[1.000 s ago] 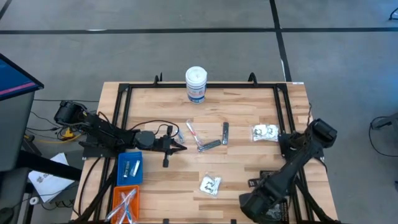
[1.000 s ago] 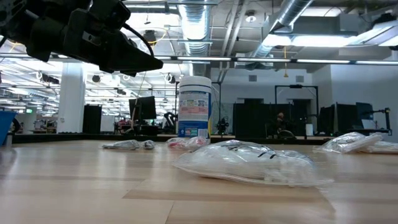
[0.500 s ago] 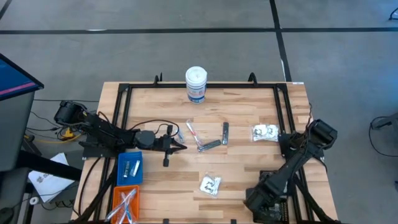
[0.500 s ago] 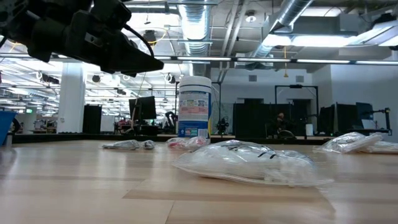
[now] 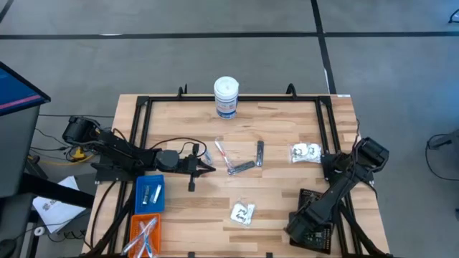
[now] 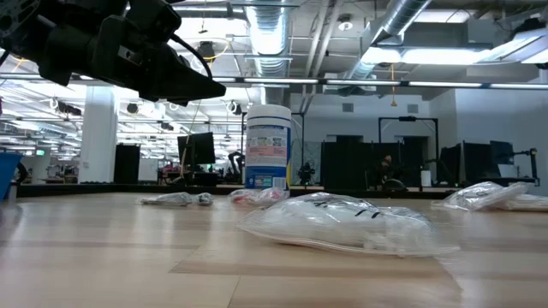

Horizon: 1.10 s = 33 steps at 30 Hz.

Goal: Pick & Place Travel size toiletries
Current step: Adjust the bottom black bin

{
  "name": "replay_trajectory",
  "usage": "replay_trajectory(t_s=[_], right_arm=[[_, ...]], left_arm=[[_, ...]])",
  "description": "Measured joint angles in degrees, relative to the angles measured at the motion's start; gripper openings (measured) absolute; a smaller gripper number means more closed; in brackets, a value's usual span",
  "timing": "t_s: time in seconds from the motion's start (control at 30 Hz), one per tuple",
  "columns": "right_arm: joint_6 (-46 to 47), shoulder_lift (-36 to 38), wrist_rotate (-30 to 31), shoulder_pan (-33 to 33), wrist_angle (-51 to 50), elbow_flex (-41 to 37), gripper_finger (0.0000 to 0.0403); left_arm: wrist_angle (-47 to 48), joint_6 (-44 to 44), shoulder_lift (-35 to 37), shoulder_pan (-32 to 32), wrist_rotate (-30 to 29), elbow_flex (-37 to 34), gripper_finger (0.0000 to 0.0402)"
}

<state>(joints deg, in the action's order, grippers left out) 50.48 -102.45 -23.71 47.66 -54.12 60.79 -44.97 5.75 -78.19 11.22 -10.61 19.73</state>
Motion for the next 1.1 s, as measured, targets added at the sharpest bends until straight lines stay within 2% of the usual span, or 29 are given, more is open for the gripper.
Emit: replay_trajectory(t_s=[0.13,0.23,0.3,0.43,0.5,0.67,0.87,1.1], right_arm=[[-1.9,0.0,2.2,-0.1,-6.6,4.8,0.0],[-5.4,0.0,11.3,-0.3,-11.8,10.5,0.0],[-9.3,0.1,17.1,-1.0,-9.1,13.3,0.0],[-18.2,0.1,20.3,-4.1,2.0,13.8,0.0],[-19.7,0.1,20.8,-5.6,4.4,12.9,0.0],[-19.2,0.0,20.6,-7.2,3.2,10.5,0.0],[-15.3,0.0,14.0,-5.9,4.7,7.4,0.0],[-15.1,0.0,13.1,-3.8,6.0,8.7,0.0]], left_arm=[[0.2,0.0,0.0,-0.1,0.0,0.0,0.0],[0.2,0.0,0.0,-0.1,0.0,0.0,0.0],[0.2,0.0,0.0,-0.1,0.0,0.0,0.0],[0.2,0.1,0.0,-0.1,0.0,0.0,0.0],[0.4,0.3,0.0,-0.1,0.0,0.0,0.0],[1.3,0.4,0.0,-0.1,0.0,0.0,0.0],[1.3,0.9,0.0,-0.1,0.0,0.0,0.0],[1.3,0.9,0.0,-0.1,0.0,0.0,0.0]])
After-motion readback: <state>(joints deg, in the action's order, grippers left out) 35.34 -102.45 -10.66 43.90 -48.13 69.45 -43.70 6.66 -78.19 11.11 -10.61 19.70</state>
